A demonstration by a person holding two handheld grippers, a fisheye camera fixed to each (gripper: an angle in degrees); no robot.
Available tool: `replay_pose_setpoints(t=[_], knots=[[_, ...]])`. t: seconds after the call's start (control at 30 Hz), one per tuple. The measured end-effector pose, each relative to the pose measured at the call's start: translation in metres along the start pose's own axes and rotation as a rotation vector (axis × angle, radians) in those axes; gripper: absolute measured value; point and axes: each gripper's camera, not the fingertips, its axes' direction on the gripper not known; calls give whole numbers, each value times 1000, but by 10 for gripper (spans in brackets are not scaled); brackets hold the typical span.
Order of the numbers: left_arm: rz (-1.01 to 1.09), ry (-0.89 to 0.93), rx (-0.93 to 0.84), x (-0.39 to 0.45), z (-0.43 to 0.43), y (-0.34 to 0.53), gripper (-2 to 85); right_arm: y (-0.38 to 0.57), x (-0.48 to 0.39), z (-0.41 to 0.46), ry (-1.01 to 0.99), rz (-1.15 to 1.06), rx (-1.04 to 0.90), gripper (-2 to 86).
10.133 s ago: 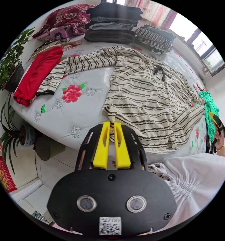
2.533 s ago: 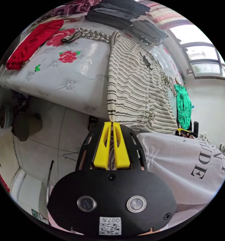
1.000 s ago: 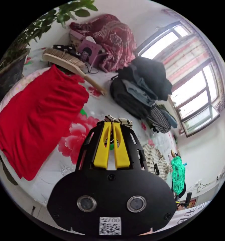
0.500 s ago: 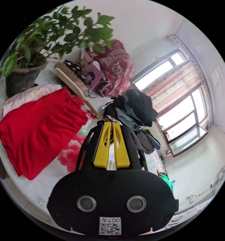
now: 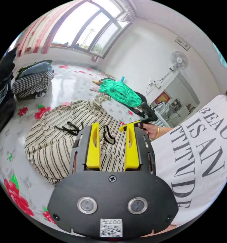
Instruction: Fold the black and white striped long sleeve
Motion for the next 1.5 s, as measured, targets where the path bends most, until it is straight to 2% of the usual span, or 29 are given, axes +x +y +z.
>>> replay_pose_setpoints(t=[0.1, 0.17, 0.33, 0.5, 0.57, 0.63, 0.67, 0.73, 0.8, 0.87, 0.93, 1.13, 1.2, 1.4, 1.5], knots=[[-90, -163, -57, -16, 7, 24, 129, 6, 21, -5, 33, 20, 8, 55], [-165, -283, -157, -43, 11, 38, 122, 3, 33, 5, 22, 34, -24, 60], [-277, -430, -317, -105, 33, 47, 118, -15, 25, 47, 5, -3, -132, 69], [-375, -419, -374, -160, 75, 53, 118, -25, 10, 88, 150, -61, -304, 34], [-388, -433, -461, -177, 103, 61, 105, -27, -15, 48, 215, -160, -177, 13], [-349, -501, -438, -176, 107, 60, 96, -21, -41, 5, 300, -278, -45, 8], [-341, -494, -447, -177, 112, 59, 97, -12, -59, -18, 392, -374, 34, 8], [-332, -449, -421, -177, 116, 56, 103, 0, -76, -31, 519, -478, 69, 10], [-335, -433, -418, -179, 122, 55, 110, 10, -75, -18, 578, -519, 3, 16], [-321, -437, -430, -180, 128, 54, 117, 24, -46, 25, 598, -458, -217, 26], [-323, -437, -426, -180, 127, 55, 119, 36, -27, 45, 576, -393, -327, 34], [-310, -466, -343, -185, 102, 46, 114, 6, -20, 20, 413, -259, -75, 55], [-297, -487, -315, -196, 98, 34, 113, -15, -12, 26, 337, -221, -46, 58], [-234, -514, -346, -248, 131, -17, 112, -47, 29, 95, 209, -123, -248, 21], [-254, -559, -411, -275, 159, -24, 98, -39, 20, 47, 165, -180, -144, 4]])
